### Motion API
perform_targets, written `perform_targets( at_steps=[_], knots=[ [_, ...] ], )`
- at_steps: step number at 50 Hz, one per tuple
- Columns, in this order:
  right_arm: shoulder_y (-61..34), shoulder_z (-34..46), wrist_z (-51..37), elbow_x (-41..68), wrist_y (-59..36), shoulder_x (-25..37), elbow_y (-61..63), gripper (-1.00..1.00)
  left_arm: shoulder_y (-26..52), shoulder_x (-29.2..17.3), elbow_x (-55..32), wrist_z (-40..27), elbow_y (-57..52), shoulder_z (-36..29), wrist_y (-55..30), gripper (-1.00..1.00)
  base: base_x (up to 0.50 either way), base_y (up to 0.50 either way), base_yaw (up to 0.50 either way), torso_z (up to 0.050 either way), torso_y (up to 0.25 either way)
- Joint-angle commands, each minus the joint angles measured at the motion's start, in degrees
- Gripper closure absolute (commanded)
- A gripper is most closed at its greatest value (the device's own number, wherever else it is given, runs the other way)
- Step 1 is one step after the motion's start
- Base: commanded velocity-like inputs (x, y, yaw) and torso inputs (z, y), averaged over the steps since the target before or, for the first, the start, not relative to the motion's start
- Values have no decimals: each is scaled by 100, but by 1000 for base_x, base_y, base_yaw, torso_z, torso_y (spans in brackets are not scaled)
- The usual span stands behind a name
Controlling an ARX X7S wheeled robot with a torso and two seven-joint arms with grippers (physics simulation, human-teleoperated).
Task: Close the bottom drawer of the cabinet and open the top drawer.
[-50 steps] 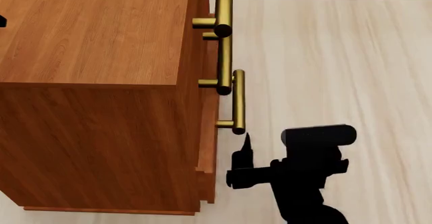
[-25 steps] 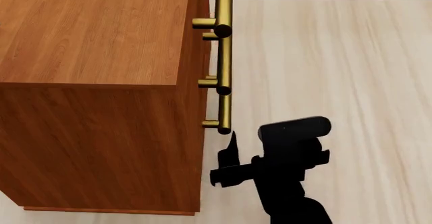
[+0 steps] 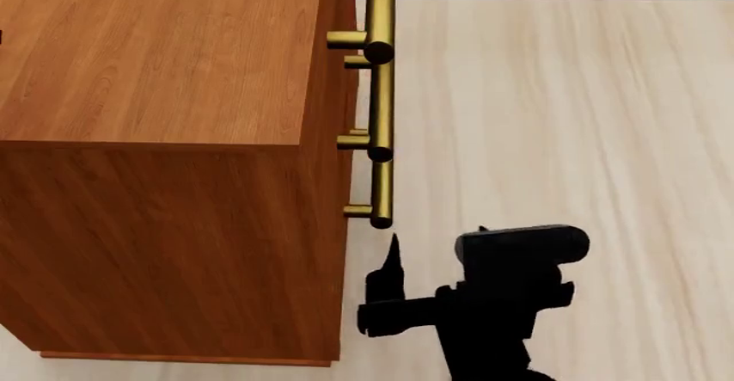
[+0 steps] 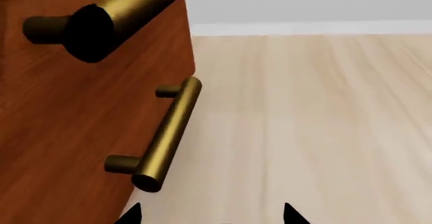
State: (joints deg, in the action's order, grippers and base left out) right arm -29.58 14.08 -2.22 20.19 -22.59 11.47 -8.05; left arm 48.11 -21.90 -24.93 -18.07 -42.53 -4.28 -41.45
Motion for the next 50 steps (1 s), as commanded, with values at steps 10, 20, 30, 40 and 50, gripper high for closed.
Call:
perform_targets(
  at_steps=[10,20,30,40,50],
  knots=[
    [980,-1015,-982,827,-452,225,1948,-100,24,2,-72,-53,-63,-20,-18,-100,0,0,0,0,0],
    [1006,-1483,-1322,1413,-694,108,2489,-100,43,1,-116,-93,-118,-32,-55,-100,0,0,0,0,0],
    [717,-1775,-1414,2018,-791,-130,2516,-100,81,-13,-129,-119,-129,-68,-76,-100,0,0,0,0,0],
    [186,-2175,-1954,2757,-1036,-435,2701,-100,106,-15,-152,-147,-136,-90,-87,-100,0,0,0,0,0],
    [-200,-2673,-2518,3761,-1162,-750,2808,-100,152,-52,-177,-159,-141,-97,-117,-100,0,0,0,0,0]
  ],
)
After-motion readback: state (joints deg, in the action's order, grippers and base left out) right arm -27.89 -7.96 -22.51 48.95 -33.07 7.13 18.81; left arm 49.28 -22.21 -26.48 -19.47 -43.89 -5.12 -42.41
